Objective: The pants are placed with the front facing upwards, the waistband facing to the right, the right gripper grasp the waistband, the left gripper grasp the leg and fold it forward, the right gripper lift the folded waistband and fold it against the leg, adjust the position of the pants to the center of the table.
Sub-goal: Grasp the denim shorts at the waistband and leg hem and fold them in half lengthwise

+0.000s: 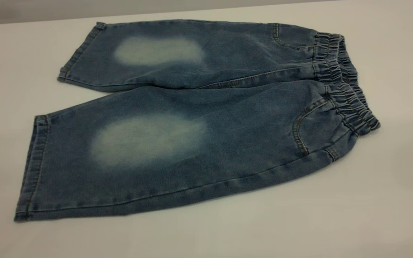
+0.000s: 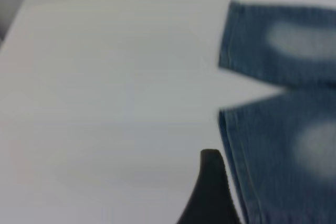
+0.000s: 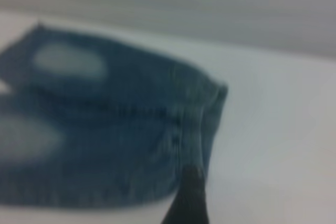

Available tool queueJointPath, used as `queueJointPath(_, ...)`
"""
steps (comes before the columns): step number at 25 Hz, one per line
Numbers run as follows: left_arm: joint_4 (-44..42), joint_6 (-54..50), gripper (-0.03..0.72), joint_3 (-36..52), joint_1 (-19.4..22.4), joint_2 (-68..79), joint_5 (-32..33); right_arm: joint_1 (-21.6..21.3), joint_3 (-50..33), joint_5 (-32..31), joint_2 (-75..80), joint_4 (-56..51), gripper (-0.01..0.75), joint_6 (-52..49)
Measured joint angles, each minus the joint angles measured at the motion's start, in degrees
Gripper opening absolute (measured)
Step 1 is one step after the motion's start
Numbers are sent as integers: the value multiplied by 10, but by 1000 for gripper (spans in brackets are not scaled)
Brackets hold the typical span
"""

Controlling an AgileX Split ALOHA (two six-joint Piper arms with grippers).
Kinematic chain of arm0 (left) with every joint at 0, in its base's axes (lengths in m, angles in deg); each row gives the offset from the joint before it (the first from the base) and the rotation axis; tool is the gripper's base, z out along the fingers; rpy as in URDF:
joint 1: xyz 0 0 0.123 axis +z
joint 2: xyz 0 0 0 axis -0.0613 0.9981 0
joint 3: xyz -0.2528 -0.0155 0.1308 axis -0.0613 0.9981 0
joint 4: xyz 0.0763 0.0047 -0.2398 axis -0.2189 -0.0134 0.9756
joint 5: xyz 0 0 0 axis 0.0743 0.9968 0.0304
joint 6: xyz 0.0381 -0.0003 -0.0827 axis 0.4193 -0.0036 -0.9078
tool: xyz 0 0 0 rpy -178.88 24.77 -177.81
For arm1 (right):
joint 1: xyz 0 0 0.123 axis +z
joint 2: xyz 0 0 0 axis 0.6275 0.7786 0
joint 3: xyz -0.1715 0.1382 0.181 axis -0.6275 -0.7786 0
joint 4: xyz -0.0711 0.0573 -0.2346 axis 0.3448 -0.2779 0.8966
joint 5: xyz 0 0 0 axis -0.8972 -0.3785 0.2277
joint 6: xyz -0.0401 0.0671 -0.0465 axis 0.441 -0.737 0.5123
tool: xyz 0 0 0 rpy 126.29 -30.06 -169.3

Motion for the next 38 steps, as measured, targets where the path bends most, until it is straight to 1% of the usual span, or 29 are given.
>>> queueJointPath(5,-10,-3,510,-53,0,80,-60,0,51,71,87,-1,573,-18)
queueJointPath(8,-7,-3,510,-92,0,149,-81,0,82,106,158,-4,573,-38)
queueJointPath(10,5,-3,510,-120,0,204,-84,0,98,132,212,-6,573,-50)
queueJointPath(12,16,-3,510,-146,0,258,-95,0,108,167,263,-16,573,-61)
queueJointPath(18,21,13,510,-213,0,426,-163,0,119,246,417,-50,573,-59)
queueJointPath(23,31,13,510,-230,0,542,-223,0,119,298,536,-56,573,-58)
queueJointPath(25,47,13,510,-229,0,583,-249,0,119,310,574,-56,573,-56)
queueJointPath(27,66,13,510,-229,0,615,-291,0,119,316,610,-56,573,-50)
queueJointPath(32,106,13,510,-229,0,689,-402,0,119,310,672,-55,573,-45)
queueJointPath(34,113,13,510,-229,0,712,-437,0,119,302,689,-55,573,-45)
queueJointPath(38,111,40,510,-229,0,753,-483,-1,119,294,726,-53,573,-43)
